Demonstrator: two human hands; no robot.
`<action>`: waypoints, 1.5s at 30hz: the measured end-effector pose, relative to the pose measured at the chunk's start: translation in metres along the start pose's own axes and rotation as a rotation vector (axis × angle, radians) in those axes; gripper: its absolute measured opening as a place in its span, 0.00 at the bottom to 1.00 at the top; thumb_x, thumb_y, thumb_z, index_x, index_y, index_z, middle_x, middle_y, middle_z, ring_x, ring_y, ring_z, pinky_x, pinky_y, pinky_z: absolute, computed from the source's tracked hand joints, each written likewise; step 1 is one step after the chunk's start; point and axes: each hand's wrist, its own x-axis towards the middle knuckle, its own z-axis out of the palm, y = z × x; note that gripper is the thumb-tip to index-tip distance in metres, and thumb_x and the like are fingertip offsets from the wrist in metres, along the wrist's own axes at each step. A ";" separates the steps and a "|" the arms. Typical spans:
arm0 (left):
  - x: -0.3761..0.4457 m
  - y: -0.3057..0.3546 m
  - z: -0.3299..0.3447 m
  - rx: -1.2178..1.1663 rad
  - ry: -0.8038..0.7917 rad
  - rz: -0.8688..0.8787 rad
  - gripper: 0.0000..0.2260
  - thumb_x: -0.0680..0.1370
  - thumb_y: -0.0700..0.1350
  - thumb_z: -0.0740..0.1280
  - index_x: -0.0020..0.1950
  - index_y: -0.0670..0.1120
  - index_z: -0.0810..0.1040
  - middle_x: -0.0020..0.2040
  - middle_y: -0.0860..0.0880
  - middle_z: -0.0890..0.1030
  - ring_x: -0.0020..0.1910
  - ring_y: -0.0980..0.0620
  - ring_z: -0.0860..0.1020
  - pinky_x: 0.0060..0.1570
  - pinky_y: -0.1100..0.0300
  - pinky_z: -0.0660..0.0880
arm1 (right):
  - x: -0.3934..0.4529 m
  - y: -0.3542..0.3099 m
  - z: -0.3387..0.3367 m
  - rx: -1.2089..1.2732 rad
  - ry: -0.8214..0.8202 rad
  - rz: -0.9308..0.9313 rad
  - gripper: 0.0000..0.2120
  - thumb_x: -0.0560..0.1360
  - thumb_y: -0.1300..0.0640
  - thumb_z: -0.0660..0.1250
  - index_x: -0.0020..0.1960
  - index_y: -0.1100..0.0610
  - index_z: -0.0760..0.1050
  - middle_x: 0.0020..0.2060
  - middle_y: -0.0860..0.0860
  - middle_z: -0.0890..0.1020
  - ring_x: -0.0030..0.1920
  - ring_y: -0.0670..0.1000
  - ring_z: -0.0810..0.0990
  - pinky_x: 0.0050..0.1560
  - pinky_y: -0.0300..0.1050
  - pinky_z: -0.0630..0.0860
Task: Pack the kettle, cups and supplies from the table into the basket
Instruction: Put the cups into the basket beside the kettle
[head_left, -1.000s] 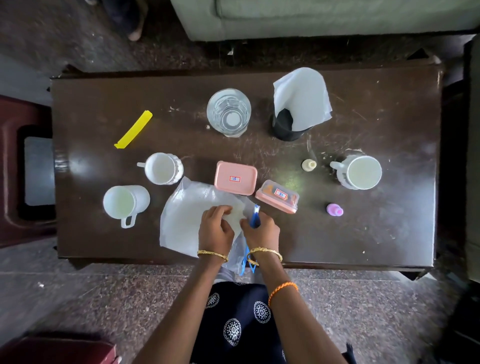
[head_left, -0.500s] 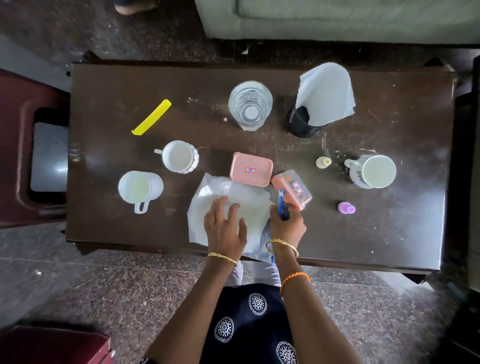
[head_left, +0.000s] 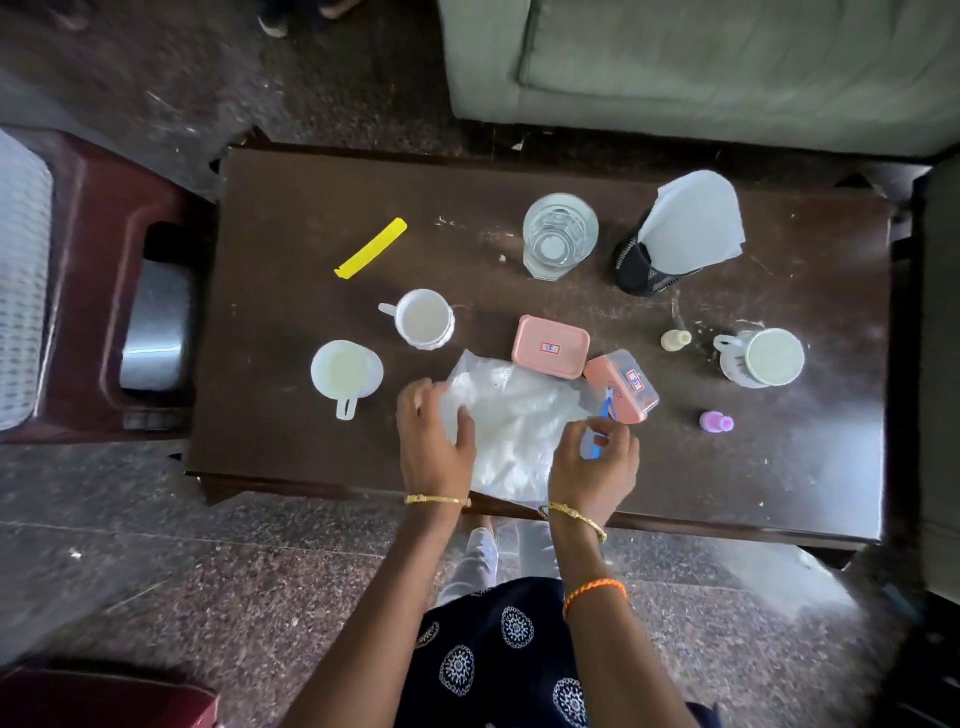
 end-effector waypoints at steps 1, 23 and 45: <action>0.010 0.006 -0.003 -0.023 0.043 -0.031 0.15 0.74 0.41 0.68 0.60 0.40 0.75 0.61 0.39 0.73 0.61 0.44 0.72 0.61 0.52 0.73 | -0.002 -0.002 0.003 0.043 -0.006 -0.048 0.03 0.71 0.64 0.68 0.45 0.63 0.77 0.44 0.61 0.79 0.48 0.62 0.77 0.52 0.58 0.74; 0.104 0.010 0.015 -0.123 0.000 -0.211 0.27 0.68 0.45 0.75 0.65 0.48 0.71 0.59 0.44 0.76 0.58 0.47 0.75 0.52 0.63 0.68 | 0.041 -0.061 0.111 0.006 -0.988 -0.583 0.34 0.68 0.70 0.67 0.72 0.58 0.63 0.68 0.59 0.71 0.67 0.58 0.70 0.69 0.48 0.66; 0.035 0.154 0.078 -0.327 -1.046 -0.248 0.10 0.81 0.47 0.58 0.50 0.43 0.76 0.47 0.41 0.79 0.42 0.47 0.81 0.45 0.59 0.80 | 0.138 0.013 -0.100 0.482 -0.644 -0.103 0.25 0.61 0.67 0.67 0.55 0.50 0.72 0.50 0.47 0.80 0.45 0.34 0.78 0.46 0.29 0.74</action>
